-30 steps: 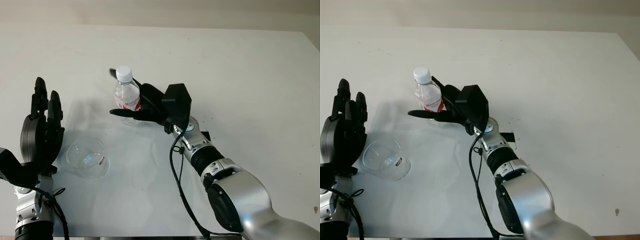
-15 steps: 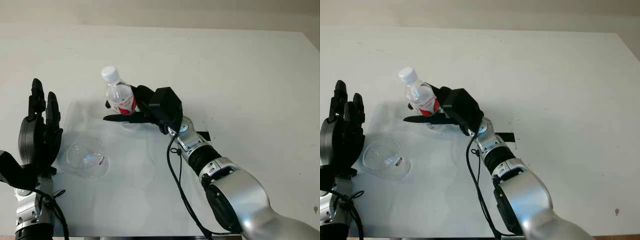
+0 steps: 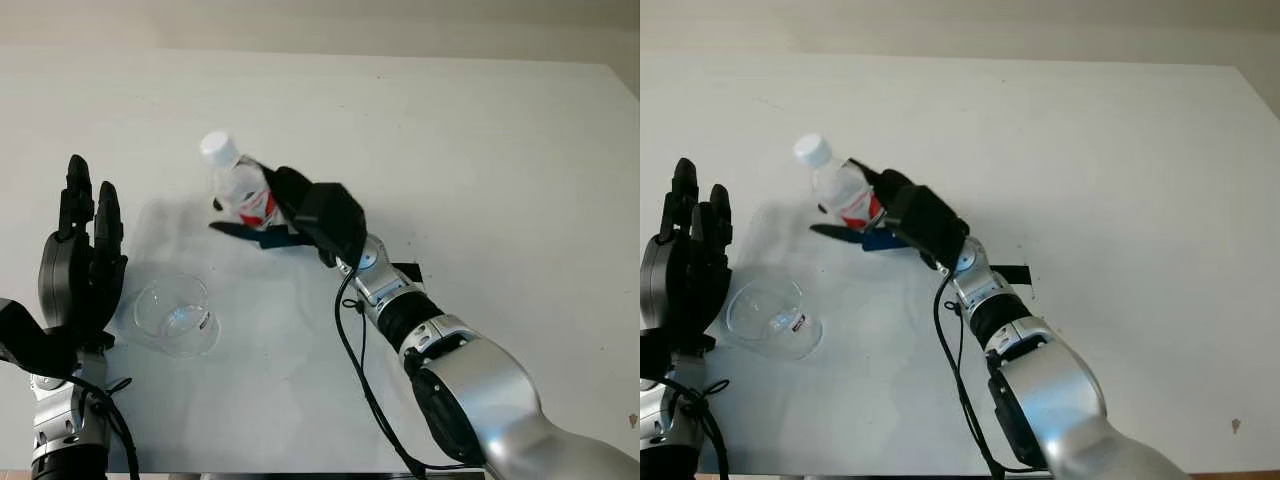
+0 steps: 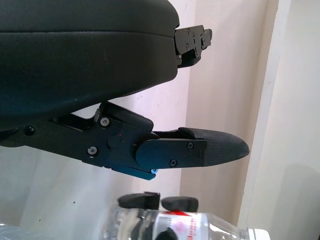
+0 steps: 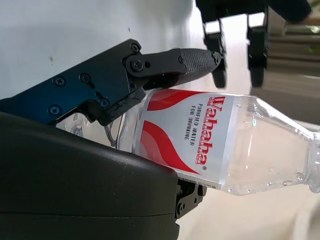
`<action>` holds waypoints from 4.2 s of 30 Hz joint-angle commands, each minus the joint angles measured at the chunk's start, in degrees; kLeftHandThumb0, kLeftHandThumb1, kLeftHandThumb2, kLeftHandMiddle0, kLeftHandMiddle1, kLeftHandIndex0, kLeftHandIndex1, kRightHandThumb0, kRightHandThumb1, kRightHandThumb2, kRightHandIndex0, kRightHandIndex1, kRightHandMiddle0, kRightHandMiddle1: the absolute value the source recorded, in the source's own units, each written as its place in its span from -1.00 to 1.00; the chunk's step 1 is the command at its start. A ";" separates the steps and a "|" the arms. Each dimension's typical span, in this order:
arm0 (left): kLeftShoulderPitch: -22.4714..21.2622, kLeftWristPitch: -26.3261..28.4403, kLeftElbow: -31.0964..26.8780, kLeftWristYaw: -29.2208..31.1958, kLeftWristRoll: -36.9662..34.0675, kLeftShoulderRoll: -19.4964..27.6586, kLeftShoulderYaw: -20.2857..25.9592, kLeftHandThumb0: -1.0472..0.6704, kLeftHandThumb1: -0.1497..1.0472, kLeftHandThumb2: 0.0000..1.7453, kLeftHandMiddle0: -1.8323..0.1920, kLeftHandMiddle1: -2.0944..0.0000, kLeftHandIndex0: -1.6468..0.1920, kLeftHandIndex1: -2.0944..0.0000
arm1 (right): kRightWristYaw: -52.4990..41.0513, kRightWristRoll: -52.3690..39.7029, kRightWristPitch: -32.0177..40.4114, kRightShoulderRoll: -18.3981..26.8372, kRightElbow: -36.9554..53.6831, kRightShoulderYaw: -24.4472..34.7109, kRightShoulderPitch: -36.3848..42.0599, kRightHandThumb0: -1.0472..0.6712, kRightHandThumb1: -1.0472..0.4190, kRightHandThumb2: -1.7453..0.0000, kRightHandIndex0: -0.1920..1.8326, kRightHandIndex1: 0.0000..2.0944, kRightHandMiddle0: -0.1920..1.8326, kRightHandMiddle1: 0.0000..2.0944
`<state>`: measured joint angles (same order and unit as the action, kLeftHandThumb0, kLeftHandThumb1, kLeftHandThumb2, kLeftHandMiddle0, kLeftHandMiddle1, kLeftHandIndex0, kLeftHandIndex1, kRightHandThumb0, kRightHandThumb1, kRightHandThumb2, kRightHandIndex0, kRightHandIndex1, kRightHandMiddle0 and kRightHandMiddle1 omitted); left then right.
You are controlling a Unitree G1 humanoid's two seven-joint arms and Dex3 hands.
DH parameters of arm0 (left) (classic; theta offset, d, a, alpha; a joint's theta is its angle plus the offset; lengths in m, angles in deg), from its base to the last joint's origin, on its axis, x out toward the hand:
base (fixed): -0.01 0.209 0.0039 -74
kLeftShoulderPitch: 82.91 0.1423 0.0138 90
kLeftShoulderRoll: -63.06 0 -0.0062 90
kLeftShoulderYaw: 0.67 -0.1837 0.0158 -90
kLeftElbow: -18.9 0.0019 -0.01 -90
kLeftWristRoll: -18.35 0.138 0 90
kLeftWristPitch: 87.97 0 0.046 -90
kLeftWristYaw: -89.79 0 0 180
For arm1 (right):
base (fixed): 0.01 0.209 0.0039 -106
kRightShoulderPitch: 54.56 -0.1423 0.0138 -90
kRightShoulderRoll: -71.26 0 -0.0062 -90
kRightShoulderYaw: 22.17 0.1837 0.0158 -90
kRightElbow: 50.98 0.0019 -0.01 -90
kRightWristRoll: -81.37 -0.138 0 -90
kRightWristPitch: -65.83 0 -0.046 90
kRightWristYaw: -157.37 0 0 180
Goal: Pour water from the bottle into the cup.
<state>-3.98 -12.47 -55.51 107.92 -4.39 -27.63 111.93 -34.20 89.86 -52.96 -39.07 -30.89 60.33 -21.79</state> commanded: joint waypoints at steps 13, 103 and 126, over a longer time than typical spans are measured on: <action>-0.24 0.91 1.85 1.95 -1.09 -0.13 0.17 -0.62 1.00 -0.50 0.99 0.96 0.96 0.98 | 13.97 21.55 -19.22 8.62 11.43 -11.79 -5.17 -0.35 -1.00 0.44 0.20 1.00 -0.23 1.00; 1.14 -0.48 -0.36 -1.50 0.40 -3.33 -1.14 -0.68 1.00 -0.54 0.96 0.95 0.94 0.97 | 76.23 59.72 -12.84 16.00 4.42 -44.82 -24.01 -0.40 -1.00 0.75 0.48 1.00 -0.15 0.99; -0.76 0.94 1.96 0.29 -1.04 -2.77 -1.07 -0.71 1.00 -0.62 0.98 0.96 0.96 0.98 | 13.37 3.82 -15.67 12.41 3.00 -6.80 -6.56 -0.28 -1.00 0.45 0.39 1.00 0.04 1.00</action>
<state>-5.81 -11.72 -55.28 107.88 -5.28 -29.59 110.89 -18.66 96.21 -69.69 -26.20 -29.46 51.00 -29.61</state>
